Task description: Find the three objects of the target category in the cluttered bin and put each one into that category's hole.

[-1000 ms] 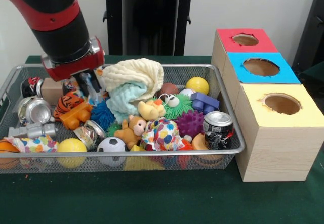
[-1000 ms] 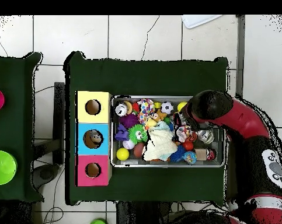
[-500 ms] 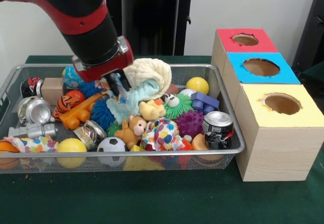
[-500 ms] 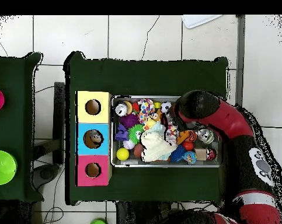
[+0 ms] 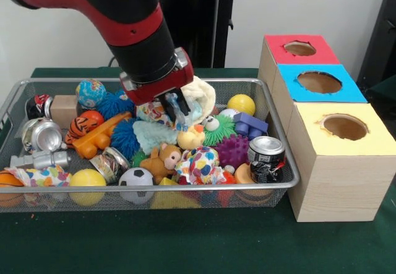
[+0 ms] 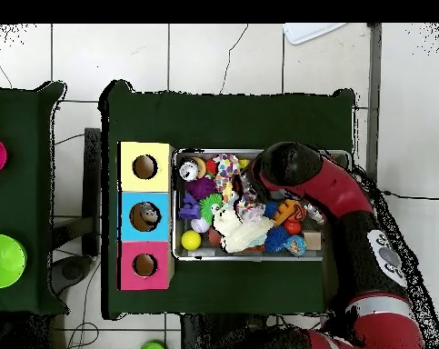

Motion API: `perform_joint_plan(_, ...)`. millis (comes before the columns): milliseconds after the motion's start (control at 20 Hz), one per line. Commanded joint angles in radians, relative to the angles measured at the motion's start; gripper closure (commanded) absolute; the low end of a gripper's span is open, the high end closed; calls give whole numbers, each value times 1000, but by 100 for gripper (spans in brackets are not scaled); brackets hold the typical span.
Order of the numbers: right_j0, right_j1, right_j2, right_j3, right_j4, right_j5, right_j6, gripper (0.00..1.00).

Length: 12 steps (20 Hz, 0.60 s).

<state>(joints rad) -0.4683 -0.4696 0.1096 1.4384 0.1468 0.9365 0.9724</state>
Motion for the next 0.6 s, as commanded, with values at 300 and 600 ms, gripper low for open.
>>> perform_joint_plan(300,65,-117,19,150,148,61,343,100)
perform_joint_plan(600,103,-156,16,157,214,103,396,100)
